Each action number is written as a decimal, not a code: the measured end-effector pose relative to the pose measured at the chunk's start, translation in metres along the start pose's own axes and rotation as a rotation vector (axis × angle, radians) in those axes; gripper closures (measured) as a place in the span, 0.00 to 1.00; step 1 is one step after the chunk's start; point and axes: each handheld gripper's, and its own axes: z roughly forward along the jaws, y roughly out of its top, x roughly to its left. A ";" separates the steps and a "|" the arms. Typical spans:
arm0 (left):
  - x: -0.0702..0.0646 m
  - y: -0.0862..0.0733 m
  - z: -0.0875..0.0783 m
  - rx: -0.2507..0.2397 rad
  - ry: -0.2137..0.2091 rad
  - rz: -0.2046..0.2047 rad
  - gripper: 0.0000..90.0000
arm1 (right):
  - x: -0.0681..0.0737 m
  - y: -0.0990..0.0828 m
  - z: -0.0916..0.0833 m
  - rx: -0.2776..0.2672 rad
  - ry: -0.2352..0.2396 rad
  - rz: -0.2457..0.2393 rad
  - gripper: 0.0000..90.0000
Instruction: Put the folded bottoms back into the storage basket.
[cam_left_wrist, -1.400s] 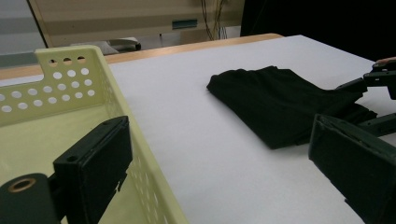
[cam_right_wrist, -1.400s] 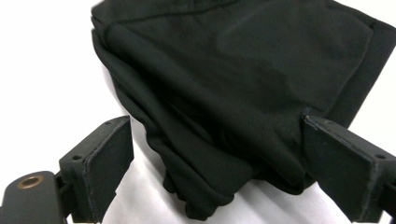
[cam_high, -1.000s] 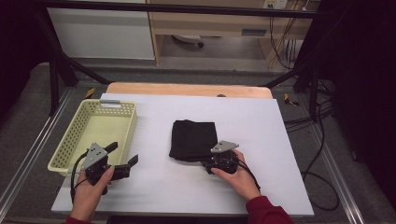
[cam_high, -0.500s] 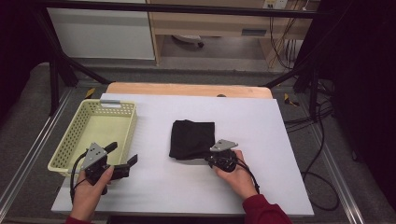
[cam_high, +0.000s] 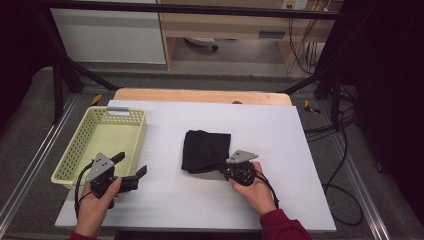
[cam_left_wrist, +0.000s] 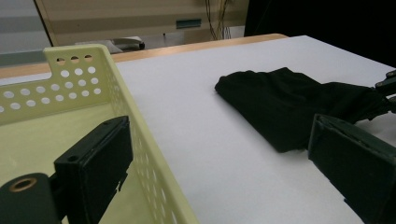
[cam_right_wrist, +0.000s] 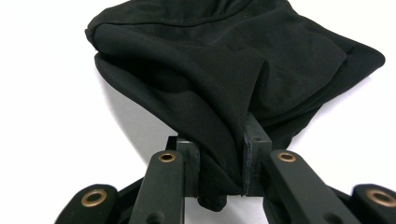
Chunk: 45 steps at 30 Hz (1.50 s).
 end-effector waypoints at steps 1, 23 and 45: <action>0.000 0.000 0.000 -0.002 0.000 -0.001 0.07 | 0.001 -0.001 -0.002 0.000 0.005 0.005 0.83; -0.001 0.000 -0.001 -0.006 0.010 -0.001 0.08 | 0.025 -0.025 -0.050 0.015 0.039 0.005 0.82; -0.003 0.000 -0.001 -0.008 -0.001 -0.017 0.05 | 0.028 -0.034 -0.060 0.025 0.046 0.023 0.82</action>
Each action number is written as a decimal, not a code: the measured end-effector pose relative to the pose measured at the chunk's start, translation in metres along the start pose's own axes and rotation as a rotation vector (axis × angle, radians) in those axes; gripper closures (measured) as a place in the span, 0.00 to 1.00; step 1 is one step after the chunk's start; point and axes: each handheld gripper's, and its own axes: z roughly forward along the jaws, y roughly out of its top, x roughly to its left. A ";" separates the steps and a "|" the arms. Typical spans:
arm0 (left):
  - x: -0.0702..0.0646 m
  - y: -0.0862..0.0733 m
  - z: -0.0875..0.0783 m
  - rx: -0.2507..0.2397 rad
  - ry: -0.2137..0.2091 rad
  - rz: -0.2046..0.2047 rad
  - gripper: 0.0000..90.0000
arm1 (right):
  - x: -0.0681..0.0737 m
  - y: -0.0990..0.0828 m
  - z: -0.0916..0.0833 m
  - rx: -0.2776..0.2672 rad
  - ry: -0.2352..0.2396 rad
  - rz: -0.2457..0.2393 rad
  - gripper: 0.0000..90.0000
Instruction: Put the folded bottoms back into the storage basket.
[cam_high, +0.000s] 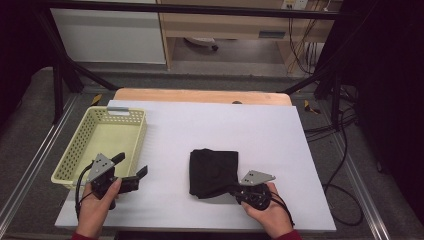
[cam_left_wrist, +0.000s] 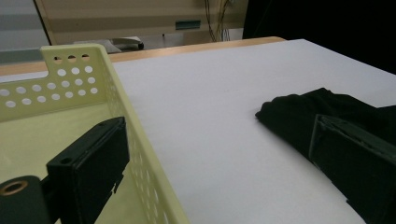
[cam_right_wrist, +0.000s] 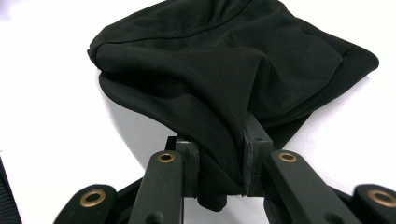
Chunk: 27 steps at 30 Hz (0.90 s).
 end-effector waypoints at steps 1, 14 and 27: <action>0.000 0.000 0.000 -0.002 -0.008 -0.008 0.06 | -0.001 -0.001 0.000 0.002 0.003 0.005 0.82; -0.006 0.007 0.000 -0.022 -0.051 -0.043 0.06 | -0.002 -0.003 -0.001 0.006 0.004 0.001 0.82; -0.038 0.049 0.055 0.000 -0.121 0.059 0.06 | -0.004 -0.007 -0.003 0.011 0.003 0.002 0.82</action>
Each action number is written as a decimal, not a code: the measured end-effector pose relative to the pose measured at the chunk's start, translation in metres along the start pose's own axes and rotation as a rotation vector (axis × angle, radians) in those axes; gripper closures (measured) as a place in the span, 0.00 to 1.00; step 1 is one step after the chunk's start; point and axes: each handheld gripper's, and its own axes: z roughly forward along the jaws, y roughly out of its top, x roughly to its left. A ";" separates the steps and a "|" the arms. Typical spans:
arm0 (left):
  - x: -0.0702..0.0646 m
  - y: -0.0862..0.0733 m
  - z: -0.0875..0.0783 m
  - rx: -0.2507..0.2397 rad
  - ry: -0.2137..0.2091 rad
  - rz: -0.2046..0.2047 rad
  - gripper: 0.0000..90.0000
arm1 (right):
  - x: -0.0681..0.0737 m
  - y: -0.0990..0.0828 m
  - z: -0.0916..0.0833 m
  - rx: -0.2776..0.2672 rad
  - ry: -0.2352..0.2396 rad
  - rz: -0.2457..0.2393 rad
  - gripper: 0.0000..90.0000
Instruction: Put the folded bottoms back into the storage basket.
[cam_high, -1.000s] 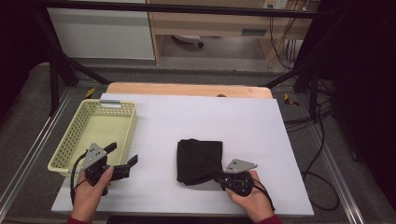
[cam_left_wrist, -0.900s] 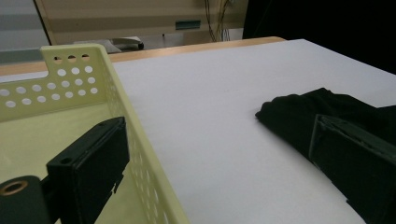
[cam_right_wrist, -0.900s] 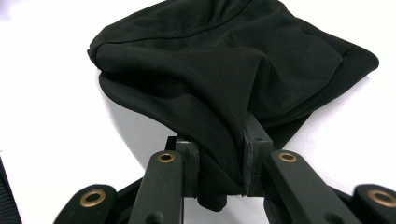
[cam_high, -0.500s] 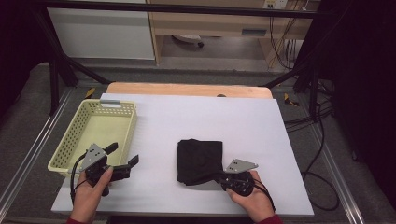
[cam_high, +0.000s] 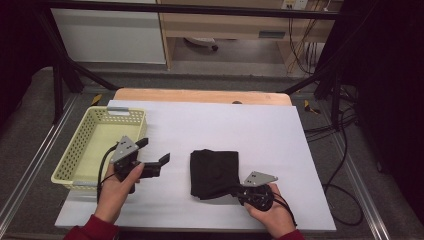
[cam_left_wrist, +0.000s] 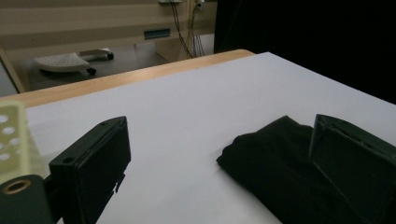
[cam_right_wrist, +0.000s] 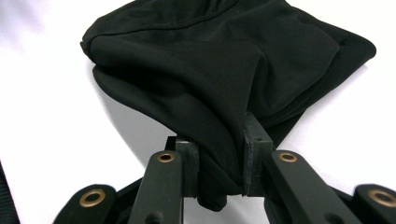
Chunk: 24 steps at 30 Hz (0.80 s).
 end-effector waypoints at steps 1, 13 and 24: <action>-0.002 0.000 0.006 0.003 -0.006 0.007 0.06 | 0.000 -0.001 0.000 0.000 -0.001 -0.005 0.82; -0.017 0.001 0.055 0.073 0.020 0.058 0.07 | 0.002 -0.002 0.000 0.004 -0.002 -0.014 0.82; -0.015 -0.005 0.076 0.092 0.016 0.041 0.08 | 0.004 -0.005 0.003 0.015 -0.014 -0.029 0.82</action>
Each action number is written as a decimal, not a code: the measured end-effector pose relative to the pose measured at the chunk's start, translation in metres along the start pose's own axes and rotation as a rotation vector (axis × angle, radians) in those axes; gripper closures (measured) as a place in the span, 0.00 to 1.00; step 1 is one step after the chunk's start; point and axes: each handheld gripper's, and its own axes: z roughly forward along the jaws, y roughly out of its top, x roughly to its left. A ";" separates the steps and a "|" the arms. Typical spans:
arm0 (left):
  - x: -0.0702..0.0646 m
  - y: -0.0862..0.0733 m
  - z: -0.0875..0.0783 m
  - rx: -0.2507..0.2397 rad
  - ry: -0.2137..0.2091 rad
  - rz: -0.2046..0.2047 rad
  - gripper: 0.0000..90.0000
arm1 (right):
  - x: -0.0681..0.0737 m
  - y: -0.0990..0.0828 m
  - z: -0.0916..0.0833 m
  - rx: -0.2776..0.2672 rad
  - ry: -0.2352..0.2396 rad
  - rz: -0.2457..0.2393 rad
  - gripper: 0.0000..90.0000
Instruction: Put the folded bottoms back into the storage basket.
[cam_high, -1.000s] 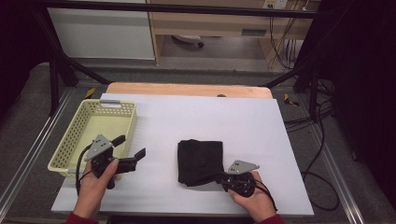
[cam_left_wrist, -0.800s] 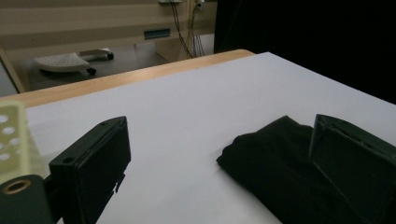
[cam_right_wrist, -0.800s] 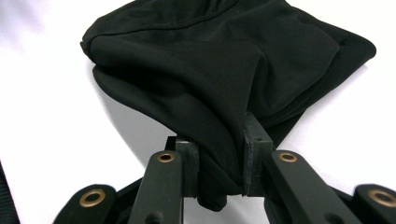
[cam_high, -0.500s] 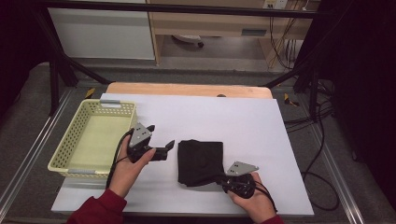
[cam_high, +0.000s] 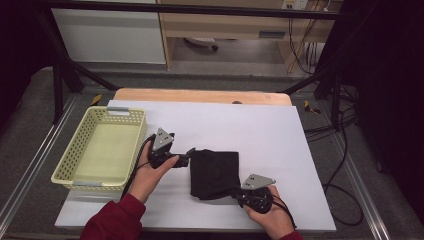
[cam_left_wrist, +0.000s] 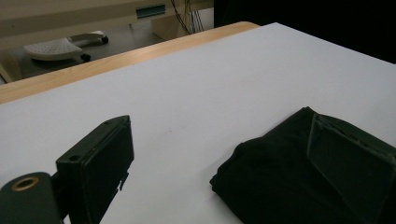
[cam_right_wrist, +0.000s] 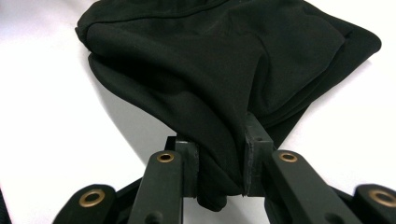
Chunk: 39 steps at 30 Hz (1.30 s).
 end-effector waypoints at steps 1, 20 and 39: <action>0.000 0.000 0.002 0.003 0.002 0.004 0.08 | 0.000 0.000 0.000 0.000 0.000 0.000 0.82; -0.026 0.000 0.045 0.067 -0.049 0.012 0.13 | 0.001 0.002 0.002 0.016 0.005 0.011 0.81; -0.032 -0.015 0.067 0.179 -0.042 0.019 0.13 | 0.001 0.003 0.002 0.026 0.007 0.013 0.81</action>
